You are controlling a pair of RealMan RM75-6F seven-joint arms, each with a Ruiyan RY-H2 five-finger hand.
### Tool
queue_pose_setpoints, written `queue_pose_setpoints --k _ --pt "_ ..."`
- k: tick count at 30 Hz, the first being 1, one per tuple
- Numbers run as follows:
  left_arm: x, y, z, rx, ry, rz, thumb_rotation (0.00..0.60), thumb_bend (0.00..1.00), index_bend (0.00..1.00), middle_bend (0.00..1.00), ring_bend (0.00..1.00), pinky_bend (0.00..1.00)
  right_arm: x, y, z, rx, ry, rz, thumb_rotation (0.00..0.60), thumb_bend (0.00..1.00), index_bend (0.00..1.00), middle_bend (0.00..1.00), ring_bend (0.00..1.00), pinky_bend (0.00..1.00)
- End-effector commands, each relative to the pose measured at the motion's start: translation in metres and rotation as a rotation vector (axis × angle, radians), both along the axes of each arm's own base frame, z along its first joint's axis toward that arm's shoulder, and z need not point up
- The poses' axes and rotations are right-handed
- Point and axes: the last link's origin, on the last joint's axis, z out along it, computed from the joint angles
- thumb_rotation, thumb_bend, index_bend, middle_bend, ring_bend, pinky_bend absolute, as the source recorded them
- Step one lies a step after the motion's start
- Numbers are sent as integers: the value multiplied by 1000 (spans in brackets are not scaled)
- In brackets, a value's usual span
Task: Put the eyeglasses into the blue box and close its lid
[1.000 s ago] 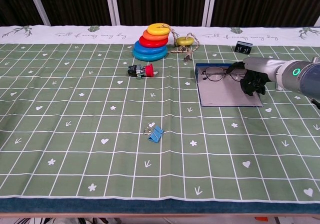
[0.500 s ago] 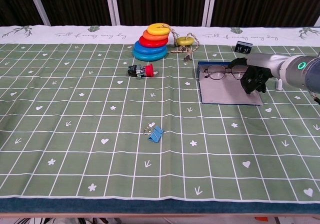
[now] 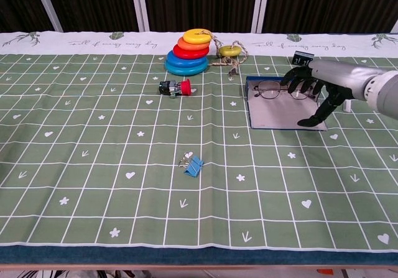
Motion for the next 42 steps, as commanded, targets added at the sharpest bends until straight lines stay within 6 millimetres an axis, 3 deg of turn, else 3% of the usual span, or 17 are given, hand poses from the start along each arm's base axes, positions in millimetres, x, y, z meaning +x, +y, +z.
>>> queue_pose_setpoints --k 1,17,42 --pt "0 0 0 1 0 2 600 411 194 21 0 0 -4 2 -7 1 0 4 600 301 232 234 230 242" --pt "-1 1 1 1 8 6 600 411 194 21 0 0 -10 -11 -26 -22 66 -8 600 313 233 232 227 233" --pt "-1 0 0 4 23 3 600 412 194 21 0 0 -17 -16 -33 -14 74 -36 600 329 252 248 232 233"
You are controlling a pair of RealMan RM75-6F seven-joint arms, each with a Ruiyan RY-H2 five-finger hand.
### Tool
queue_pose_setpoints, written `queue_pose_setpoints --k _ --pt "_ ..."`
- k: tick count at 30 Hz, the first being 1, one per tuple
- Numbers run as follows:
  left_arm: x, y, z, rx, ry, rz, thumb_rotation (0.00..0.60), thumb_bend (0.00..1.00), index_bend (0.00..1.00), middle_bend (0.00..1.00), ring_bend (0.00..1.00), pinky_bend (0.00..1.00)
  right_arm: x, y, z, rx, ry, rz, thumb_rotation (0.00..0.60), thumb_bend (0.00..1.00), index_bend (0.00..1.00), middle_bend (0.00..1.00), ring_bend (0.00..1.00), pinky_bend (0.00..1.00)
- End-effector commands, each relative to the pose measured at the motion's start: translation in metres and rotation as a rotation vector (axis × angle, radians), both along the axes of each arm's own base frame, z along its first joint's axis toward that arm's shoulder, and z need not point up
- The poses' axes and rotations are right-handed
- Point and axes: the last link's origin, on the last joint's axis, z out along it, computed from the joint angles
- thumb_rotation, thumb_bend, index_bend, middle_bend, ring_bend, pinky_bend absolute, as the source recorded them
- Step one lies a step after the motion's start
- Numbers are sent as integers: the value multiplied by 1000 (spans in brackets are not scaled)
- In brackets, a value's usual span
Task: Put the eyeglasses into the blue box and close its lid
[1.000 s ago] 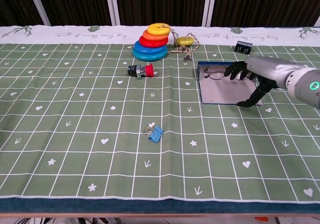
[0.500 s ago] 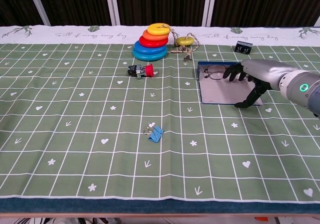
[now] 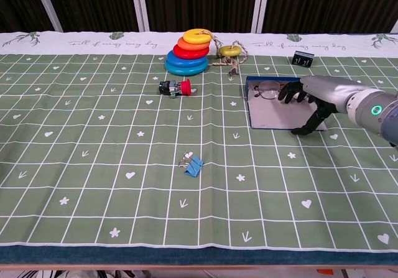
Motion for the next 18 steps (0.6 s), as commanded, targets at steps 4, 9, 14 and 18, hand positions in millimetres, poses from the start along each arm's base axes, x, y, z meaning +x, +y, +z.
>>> queue_pose_setpoints --k 4,9,14,18 --pt "0 0 0 0 1 1 600 412 194 21 0 0 -2 0 -1 4 -2 -6 600 345 256 250 232 233" --pt "0 0 0 1 2 2 600 412 194 21 0 0 -3 -1 -1 3 -3 -6 600 357 258 251 232 232" --pt "0 0 0 0 2 1 600 412 194 21 0 0 -2 -1 -1 3 -5 -4 600 413 267 251 232 233" --pt "0 0 0 -1 3 2 600 412 194 21 0 0 -2 -1 0 5 -6 0 600 477 277 253 233 233"
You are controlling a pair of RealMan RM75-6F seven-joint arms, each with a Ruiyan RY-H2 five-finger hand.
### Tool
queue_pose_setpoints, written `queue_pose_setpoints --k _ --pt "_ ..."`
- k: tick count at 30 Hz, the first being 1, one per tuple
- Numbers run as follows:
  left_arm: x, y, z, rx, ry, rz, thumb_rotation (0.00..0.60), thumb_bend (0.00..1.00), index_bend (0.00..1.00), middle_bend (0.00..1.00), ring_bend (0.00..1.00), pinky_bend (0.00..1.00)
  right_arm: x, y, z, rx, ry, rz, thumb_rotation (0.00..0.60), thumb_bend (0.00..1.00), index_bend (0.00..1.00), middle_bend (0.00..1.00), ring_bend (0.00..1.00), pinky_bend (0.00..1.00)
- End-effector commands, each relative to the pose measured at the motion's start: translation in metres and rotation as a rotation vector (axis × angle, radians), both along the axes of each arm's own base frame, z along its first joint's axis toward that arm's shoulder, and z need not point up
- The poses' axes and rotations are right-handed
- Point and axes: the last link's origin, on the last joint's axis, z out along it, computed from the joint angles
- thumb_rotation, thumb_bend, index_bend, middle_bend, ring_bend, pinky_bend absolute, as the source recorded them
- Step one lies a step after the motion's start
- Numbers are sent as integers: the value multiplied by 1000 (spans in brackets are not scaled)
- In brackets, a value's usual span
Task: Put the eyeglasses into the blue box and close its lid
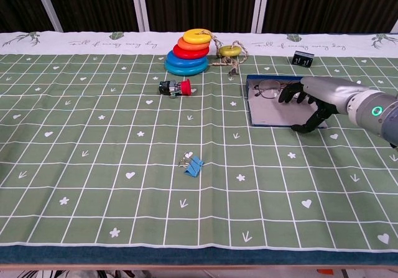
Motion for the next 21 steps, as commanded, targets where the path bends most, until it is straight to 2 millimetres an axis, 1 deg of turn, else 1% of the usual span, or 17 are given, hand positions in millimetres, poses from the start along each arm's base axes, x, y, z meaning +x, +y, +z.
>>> queue_pose_setpoints --k 1,6,21 --pt "0 0 0 -1 0 0 600 412 194 21 0 0 0 0 0 4 -2 2 600 495 279 255 233 233" --pt "0 0 0 -2 1 1 600 412 194 21 0 0 1 0 1 10 -9 1 600 520 286 259 233 233" --pt "0 -1 0 -6 2 7 600 412 194 20 0 0 4 -9 8 -11 -50 -2 600 536 327 295 268 233"
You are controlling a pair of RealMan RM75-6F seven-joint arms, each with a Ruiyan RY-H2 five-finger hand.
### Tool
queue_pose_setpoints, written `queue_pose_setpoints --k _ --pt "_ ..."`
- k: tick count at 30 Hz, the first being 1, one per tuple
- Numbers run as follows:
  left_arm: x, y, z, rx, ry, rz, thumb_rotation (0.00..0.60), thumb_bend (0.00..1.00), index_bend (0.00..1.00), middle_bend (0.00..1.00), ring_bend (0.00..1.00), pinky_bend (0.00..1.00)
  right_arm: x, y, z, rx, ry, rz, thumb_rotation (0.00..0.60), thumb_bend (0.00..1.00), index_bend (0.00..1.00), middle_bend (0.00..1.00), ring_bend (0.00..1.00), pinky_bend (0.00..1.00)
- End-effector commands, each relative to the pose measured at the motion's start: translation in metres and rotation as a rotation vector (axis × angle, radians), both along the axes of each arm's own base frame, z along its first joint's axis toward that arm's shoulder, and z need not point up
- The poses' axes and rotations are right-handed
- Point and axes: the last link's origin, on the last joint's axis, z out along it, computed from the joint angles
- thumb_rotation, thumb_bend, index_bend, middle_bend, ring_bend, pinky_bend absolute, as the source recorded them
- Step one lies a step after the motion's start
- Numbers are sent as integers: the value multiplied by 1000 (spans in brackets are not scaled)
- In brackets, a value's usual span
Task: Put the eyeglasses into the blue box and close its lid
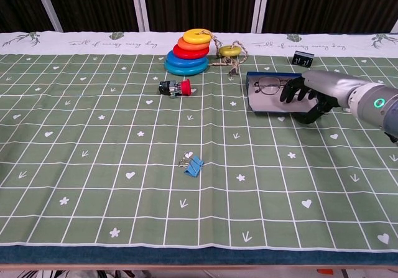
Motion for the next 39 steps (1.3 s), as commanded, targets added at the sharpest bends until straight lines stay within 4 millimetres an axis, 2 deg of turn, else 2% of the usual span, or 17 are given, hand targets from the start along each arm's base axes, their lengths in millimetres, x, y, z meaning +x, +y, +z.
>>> queue_pose_setpoints --k 1,7,10,18,26,31,39 --pt "0 0 0 0 0 1 600 412 194 20 0 0 1 -3 1 -7 -11 0 600 536 327 295 268 233" --pt "0 0 0 -2 1 3 600 412 194 20 0 0 5 -11 4 -24 -18 4 600 536 327 299 271 232" --pt "0 0 0 0 0 3 600 412 194 20 0 0 13 -23 8 -64 -48 9 600 536 327 300 273 232" --pt "0 0 1 0 -1 4 600 412 194 20 0 0 16 -35 3 -82 -59 2 600 536 342 304 275 233" --pt "0 0 1 1 -2 6 600 412 194 20 0 0 14 -37 -3 -78 -54 -6 600 522 426 306 277 233" --pt "0 0 1 0 -3 7 600 412 194 20 0 0 14 -36 -6 -71 -50 -5 600 469 490 306 277 233" --pt "0 -1 1 -2 -3 9 600 412 195 20 0 0 15 -36 -7 -76 -58 -6 600 467 530 306 276 233"
